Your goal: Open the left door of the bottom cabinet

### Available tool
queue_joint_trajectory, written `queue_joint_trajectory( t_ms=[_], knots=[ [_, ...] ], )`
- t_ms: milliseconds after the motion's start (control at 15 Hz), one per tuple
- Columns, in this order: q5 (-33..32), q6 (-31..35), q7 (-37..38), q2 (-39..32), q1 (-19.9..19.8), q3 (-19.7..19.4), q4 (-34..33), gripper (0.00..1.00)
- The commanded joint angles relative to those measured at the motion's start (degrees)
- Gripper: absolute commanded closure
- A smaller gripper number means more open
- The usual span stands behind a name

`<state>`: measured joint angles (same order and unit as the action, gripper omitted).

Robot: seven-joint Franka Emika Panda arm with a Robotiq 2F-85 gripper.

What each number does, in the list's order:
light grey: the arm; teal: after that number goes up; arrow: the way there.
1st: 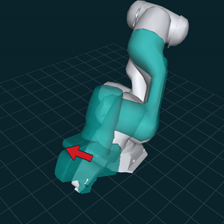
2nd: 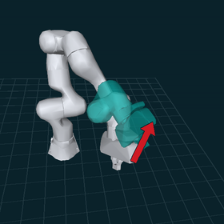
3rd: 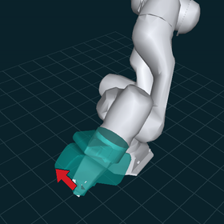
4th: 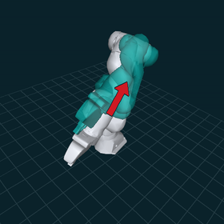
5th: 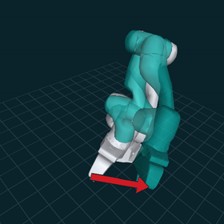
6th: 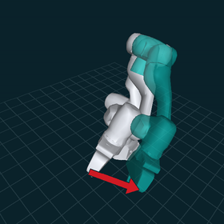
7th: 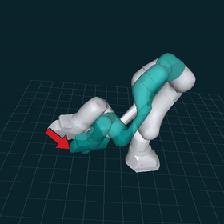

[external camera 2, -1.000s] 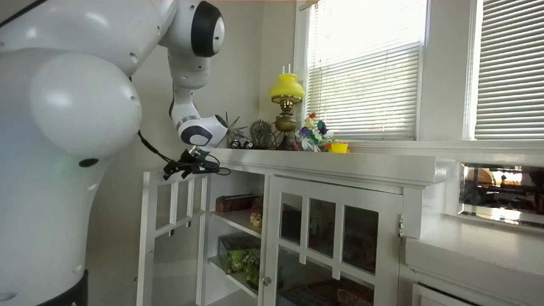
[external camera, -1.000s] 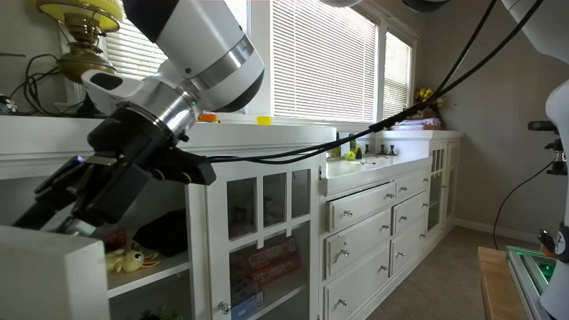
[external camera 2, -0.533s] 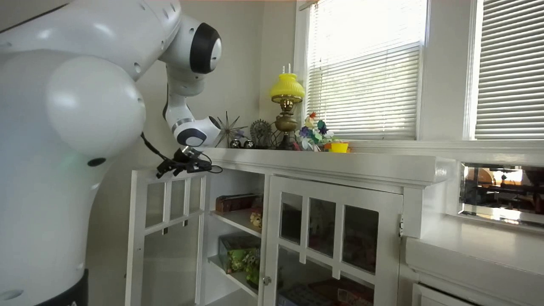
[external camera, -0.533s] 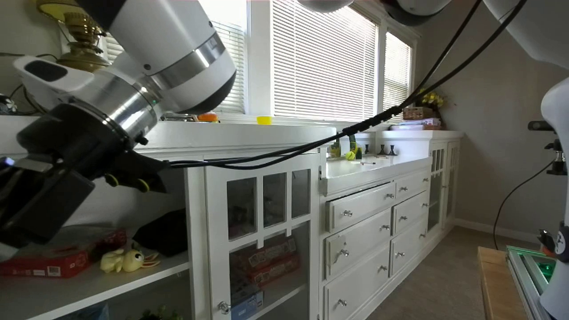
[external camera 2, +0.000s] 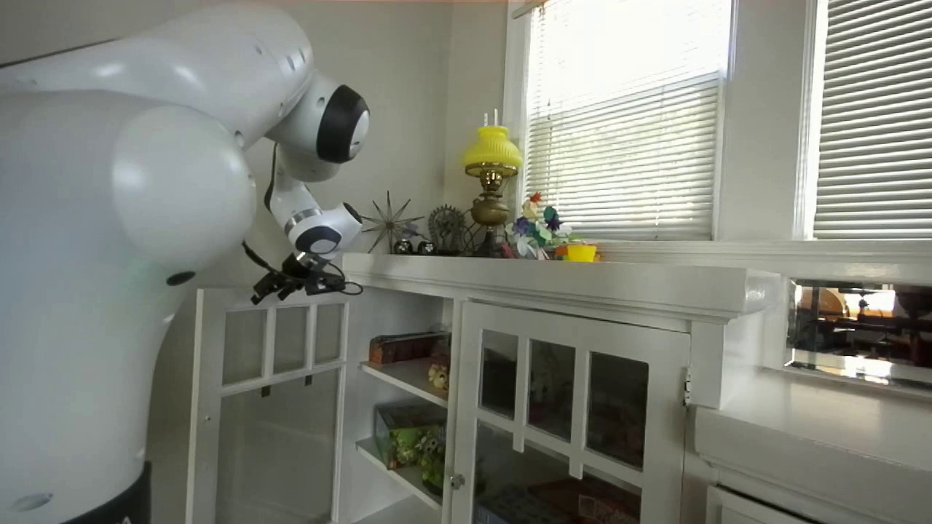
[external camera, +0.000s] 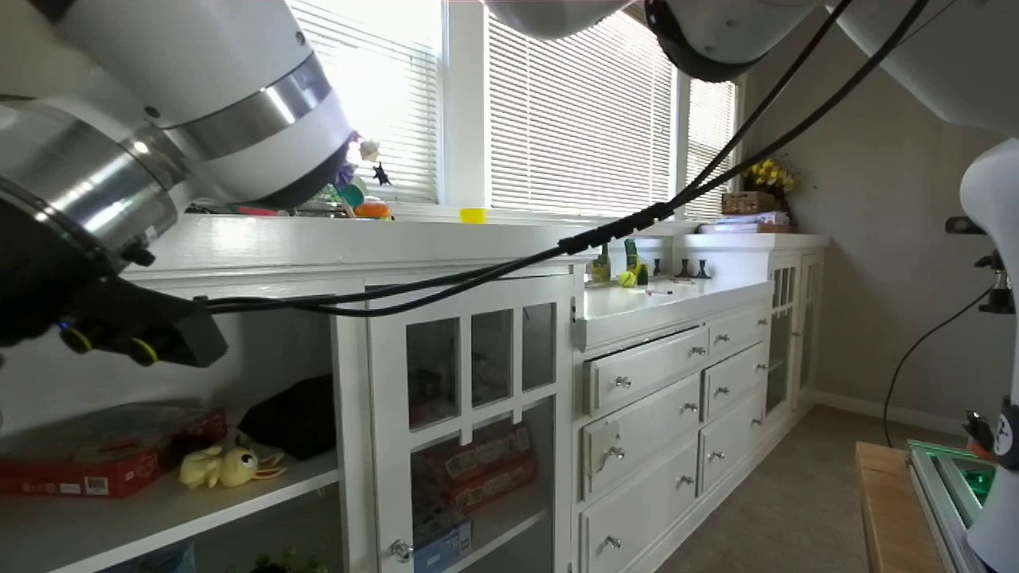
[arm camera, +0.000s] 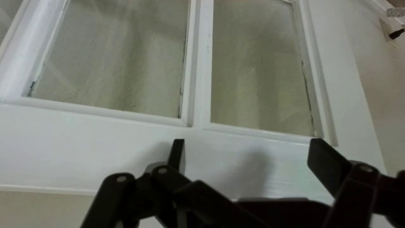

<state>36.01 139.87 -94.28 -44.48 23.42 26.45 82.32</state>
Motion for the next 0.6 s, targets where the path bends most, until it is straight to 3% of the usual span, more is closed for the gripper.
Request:
queue_joint_trajectory(
  t_ms=[0, 400, 467, 533],
  knots=[
    [-6.09, -2.60, 5.42, -6.25, 2.79, 0.83, -10.14, 0.00],
    [-12.24, -5.22, 10.36, -10.54, 4.43, 1.90, -17.59, 0.00],
    [-11.95, -5.59, 10.50, -10.94, 4.04, 2.75, -18.36, 0.00],
    [-9.99, -5.93, 9.13, -10.81, 5.08, 1.26, -18.72, 0.00]
  ],
)
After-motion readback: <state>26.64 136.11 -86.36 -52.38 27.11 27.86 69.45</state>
